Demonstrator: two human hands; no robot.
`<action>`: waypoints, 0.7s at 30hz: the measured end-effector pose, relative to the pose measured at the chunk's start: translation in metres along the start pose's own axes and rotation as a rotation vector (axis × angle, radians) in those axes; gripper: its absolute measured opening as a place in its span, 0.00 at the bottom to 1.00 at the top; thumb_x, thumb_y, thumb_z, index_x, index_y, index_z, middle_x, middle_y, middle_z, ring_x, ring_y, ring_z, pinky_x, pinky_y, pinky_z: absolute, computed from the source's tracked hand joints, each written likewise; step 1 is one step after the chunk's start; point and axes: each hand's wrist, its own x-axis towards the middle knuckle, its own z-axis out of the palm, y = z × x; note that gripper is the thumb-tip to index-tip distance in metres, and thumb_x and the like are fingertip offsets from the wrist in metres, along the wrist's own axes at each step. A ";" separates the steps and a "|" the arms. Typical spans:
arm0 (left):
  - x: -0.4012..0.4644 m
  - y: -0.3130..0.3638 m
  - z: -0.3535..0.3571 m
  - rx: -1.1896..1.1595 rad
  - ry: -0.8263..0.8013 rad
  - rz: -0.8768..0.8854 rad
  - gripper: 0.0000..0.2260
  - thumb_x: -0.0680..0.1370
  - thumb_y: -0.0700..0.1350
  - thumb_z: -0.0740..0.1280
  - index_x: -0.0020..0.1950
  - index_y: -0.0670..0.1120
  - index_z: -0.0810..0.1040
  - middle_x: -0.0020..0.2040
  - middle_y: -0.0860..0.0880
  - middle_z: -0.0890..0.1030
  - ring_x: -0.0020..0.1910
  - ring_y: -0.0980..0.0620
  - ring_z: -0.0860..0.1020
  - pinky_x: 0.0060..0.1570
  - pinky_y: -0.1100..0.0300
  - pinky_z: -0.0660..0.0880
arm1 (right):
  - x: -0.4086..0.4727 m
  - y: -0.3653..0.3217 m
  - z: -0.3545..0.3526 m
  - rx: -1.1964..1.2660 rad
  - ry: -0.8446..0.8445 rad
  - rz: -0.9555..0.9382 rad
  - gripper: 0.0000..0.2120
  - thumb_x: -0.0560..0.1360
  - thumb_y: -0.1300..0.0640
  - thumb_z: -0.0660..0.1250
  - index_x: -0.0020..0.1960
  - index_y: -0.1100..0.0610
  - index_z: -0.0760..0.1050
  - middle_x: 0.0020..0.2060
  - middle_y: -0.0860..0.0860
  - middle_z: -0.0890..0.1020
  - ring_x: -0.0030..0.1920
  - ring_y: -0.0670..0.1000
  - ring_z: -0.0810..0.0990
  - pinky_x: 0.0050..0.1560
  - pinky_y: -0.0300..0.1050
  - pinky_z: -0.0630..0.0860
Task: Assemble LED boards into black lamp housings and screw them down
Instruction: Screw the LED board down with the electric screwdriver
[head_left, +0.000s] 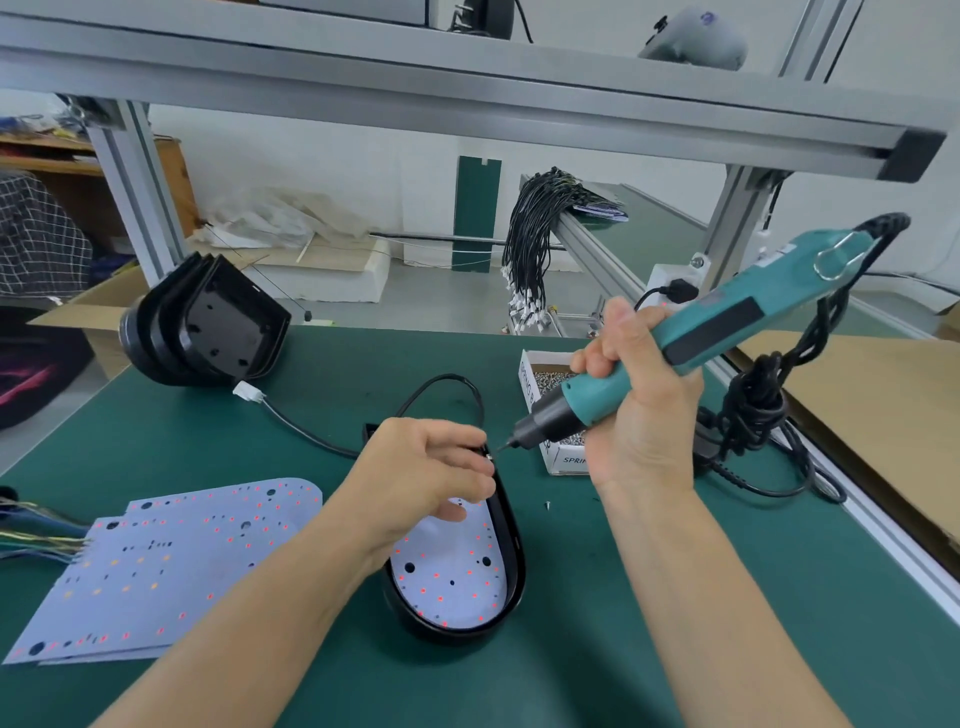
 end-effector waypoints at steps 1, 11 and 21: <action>0.000 0.000 -0.004 0.006 0.035 0.014 0.20 0.65 0.35 0.77 0.53 0.50 0.80 0.43 0.50 0.85 0.37 0.55 0.81 0.32 0.64 0.76 | 0.001 0.000 -0.001 0.015 0.000 0.007 0.13 0.72 0.64 0.68 0.34 0.55 0.66 0.23 0.46 0.70 0.24 0.46 0.68 0.33 0.40 0.72; 0.011 -0.032 -0.031 0.048 0.447 -0.129 0.38 0.68 0.44 0.78 0.73 0.46 0.63 0.66 0.49 0.70 0.58 0.51 0.70 0.54 0.56 0.65 | 0.014 0.028 -0.020 -0.049 0.104 0.041 0.17 0.74 0.67 0.69 0.33 0.53 0.68 0.23 0.46 0.70 0.24 0.46 0.69 0.32 0.41 0.74; 0.011 -0.034 -0.024 0.085 0.193 -0.260 0.23 0.57 0.44 0.68 0.50 0.41 0.77 0.37 0.46 0.82 0.29 0.48 0.78 0.28 0.62 0.71 | 0.018 0.067 -0.028 -0.142 0.144 0.080 0.19 0.72 0.66 0.71 0.29 0.49 0.71 0.22 0.48 0.71 0.24 0.47 0.70 0.32 0.40 0.73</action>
